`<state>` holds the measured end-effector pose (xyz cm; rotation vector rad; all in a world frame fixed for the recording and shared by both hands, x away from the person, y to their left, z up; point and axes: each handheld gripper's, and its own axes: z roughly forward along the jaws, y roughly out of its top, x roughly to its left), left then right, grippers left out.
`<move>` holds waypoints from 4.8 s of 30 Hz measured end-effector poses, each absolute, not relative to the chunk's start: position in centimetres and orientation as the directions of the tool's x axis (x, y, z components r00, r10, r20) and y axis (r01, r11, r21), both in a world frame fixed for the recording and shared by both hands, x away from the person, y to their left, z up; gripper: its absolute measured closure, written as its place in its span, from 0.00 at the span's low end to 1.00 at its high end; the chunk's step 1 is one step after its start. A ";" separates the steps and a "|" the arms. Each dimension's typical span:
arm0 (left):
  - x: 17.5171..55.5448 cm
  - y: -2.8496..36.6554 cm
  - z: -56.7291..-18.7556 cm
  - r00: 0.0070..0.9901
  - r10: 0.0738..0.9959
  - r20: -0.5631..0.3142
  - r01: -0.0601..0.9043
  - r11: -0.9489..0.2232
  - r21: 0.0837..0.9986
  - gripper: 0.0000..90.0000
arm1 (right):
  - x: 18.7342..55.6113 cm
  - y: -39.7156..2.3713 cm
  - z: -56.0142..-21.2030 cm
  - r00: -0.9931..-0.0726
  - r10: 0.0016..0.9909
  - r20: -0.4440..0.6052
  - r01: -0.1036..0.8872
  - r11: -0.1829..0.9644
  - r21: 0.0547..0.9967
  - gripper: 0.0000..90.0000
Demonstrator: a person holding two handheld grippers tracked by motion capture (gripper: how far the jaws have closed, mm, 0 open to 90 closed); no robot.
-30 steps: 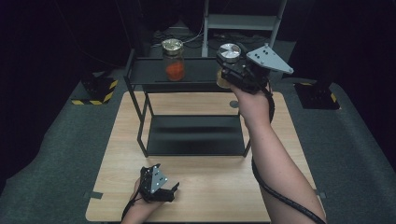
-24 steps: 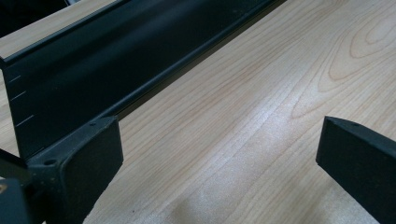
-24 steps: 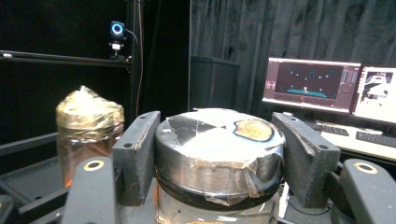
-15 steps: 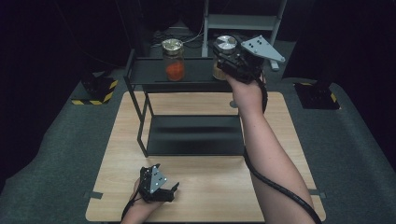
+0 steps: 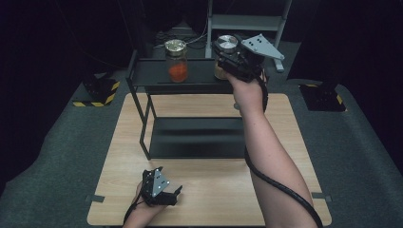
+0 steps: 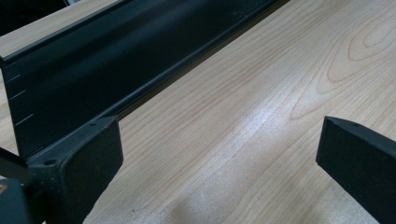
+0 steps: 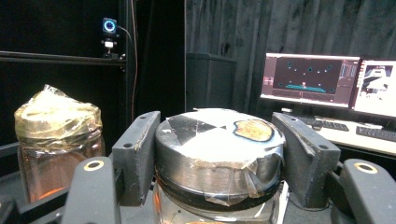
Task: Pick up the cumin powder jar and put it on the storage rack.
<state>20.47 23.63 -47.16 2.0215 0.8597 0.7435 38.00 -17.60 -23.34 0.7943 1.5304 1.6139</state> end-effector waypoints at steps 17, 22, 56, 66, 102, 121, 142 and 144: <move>20.5 23.7 -47.1 0.602 0.775 0.195 0.307 -0.450 0.839 0.01 | 38.5 -17.1 -23.9 -0.518 0.854 -0.054 -0.087 0.010 0.996 0.38; 20.6 23.7 -47.1 0.602 0.774 0.194 0.308 -0.450 0.838 0.01 | 38.7 -17.0 -23.9 -0.517 0.855 -0.051 -0.085 0.008 0.996 0.38; 20.5 23.6 -47.1 0.603 0.770 0.206 0.302 -0.460 0.835 0.01 | 38.8 -16.3 -23.7 -0.489 0.872 -0.008 -0.047 -0.017 0.999 0.11; 20.5 23.6 -47.1 0.604 0.770 0.205 0.304 -0.461 0.834 0.01 | 38.3 -16.3 -23.8 -0.507 0.861 -0.035 -0.059 0.006 0.998 0.00; 20.5 23.5 -47.1 0.603 0.771 0.206 0.303 -0.460 0.835 0.01 | 31.0 -20.6 -26.3 -0.547 0.832 -0.092 -0.136 0.019 0.990 0.00; 20.6 23.7 -47.1 0.608 0.769 0.197 0.304 -0.455 0.837 0.01 | 28.0 -21.7 -28.2 -0.542 0.825 -0.158 -0.139 0.098 0.985 0.00; 20.5 23.7 -47.1 0.612 0.763 0.206 0.297 -0.464 0.835 0.01 | 25.0 -24.1 -35.8 -0.563 0.805 -0.186 -0.078 0.172 0.982 0.00; 20.5 23.7 -47.2 0.612 0.764 0.205 0.296 -0.461 0.836 0.01 | 24.7 -24.2 -36.6 -0.564 0.804 -0.186 -0.070 0.178 0.981 0.00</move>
